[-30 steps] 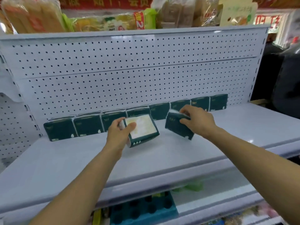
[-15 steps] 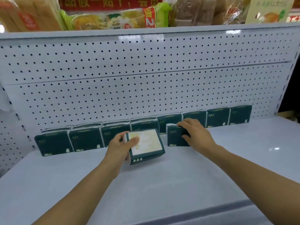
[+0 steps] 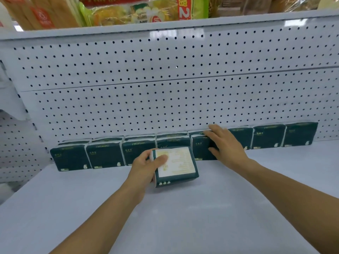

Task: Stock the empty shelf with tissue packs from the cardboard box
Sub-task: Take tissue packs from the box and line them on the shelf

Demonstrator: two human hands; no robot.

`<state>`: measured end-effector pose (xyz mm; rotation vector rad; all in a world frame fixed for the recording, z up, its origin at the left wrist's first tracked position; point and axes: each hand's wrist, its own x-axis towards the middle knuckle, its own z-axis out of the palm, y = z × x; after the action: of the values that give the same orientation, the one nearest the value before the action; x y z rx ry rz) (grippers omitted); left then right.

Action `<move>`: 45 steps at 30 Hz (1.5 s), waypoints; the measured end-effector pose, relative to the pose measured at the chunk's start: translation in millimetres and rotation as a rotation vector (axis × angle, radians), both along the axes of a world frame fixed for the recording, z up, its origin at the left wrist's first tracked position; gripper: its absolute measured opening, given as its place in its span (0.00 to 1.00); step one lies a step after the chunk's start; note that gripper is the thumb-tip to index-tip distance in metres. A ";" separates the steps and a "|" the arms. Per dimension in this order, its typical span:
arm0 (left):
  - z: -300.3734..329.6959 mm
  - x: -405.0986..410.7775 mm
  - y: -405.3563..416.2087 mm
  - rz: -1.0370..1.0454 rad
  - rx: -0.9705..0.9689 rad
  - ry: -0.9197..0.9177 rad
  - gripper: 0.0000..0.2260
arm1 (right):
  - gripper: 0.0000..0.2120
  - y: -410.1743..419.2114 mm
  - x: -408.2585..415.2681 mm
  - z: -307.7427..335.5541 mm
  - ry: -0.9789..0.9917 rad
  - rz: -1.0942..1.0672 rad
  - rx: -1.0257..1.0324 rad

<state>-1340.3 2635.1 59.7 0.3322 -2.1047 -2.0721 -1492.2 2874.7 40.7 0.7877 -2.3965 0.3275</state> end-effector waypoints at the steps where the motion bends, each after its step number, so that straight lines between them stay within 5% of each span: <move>1: 0.8 -0.7 1.1 -0.001 0.008 0.008 0.10 | 0.34 -0.2 2.5 0.3 0.025 0.008 -0.003; 4: 5.9 -4.7 9.1 0.006 0.068 0.028 0.12 | 0.42 -3.1 26.8 5.2 0.094 0.208 0.020; 8: 16.1 -8.8 28.7 -0.045 0.097 0.029 0.08 | 0.27 -1.4 66.7 3.7 0.112 0.449 -0.063; 12: 22.9 -16.3 40.9 -0.163 0.226 -0.038 0.31 | 0.14 8.9 97.9 18.9 -0.461 0.333 -0.710; 14: 23.4 -19.7 48.7 -0.226 0.197 -0.050 0.33 | 0.11 17.4 100.6 26.7 -0.675 0.322 -0.940; 22: 26.0 -31.3 78.8 -0.267 0.031 0.052 0.14 | 0.16 48.1 88.6 27.4 -0.862 0.226 -1.074; 27: 32.4 -41.5 97.2 -0.234 -0.251 0.168 0.12 | 0.43 66.2 85.6 33.9 -0.407 0.164 -0.574; 31: 29.1 -45.5 124.8 -0.307 -0.496 0.297 0.15 | 0.38 80.4 76.5 44.7 0.056 0.179 0.019; 34: 19.9 -52.2 130.4 -0.300 -0.601 0.338 0.15 | 0.28 98.3 69.0 36.6 -0.225 0.056 -0.224; 37: 11.9 -69.7 118.4 -0.068 -0.945 0.406 0.20 | 0.26 123.6 50.9 19.4 -0.443 -0.018 -0.512; 40: 5.5 -91.9 108.7 0.021 -1.314 0.414 0.28 | 0.25 138.0 27.2 7.4 -0.531 -0.068 -0.679; 45: -8.7 -120.2 101.5 -0.033 -1.625 0.356 0.38 | 0.25 140.0 -7.5 -5.7 -0.560 -0.088 -0.761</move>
<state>-1460.5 2736.6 50.9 -0.2918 -2.6425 0.0628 -1499.7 3014.7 35.0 0.2439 -2.4585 1.4700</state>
